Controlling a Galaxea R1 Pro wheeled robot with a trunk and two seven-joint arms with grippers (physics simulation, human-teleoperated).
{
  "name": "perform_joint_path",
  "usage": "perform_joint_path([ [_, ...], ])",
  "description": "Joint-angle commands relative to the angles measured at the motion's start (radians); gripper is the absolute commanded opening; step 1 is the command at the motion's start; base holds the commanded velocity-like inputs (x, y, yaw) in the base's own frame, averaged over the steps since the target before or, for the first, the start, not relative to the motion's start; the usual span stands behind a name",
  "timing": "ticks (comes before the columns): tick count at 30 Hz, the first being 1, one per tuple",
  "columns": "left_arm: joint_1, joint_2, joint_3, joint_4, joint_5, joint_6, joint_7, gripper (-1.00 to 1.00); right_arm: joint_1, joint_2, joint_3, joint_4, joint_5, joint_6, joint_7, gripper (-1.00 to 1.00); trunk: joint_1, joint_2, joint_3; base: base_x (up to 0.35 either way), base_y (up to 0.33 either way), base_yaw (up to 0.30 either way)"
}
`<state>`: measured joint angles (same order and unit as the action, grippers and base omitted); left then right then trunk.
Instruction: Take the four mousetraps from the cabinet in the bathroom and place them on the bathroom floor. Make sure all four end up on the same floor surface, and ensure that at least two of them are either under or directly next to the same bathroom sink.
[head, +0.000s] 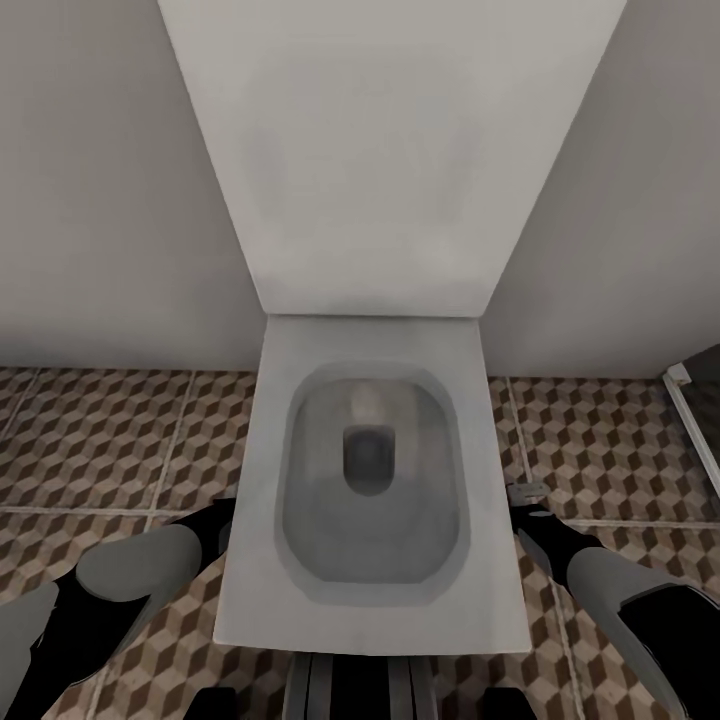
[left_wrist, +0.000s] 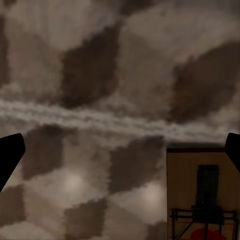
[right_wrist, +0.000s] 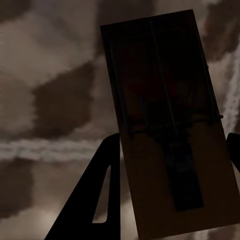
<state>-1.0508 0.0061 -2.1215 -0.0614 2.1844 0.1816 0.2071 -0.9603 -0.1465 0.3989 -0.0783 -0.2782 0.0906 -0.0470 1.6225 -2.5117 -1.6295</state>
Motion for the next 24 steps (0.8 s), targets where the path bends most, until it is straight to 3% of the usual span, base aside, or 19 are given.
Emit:
perform_joint_path([
  [1, 0.000, 0.000, 0.000, 0.000, 0.000, 0.000, 0.000, 1.00, 0.000, 0.000, 0.000, 0.000, -0.002, 0.000, 0.001, -1.00, 0.000, 0.000, 0.000, 0.000, 0.000, 0.040],
  [24, 0.000, 0.000, 0.000, 0.000, 0.000, -0.001, 0.000, 1.00, 0.000, -0.002, 0.000, -0.003, -0.001, -0.013, 0.001, -1.00, 0.000, 0.000, -0.022, 0.000, 0.000, 0.124],
])
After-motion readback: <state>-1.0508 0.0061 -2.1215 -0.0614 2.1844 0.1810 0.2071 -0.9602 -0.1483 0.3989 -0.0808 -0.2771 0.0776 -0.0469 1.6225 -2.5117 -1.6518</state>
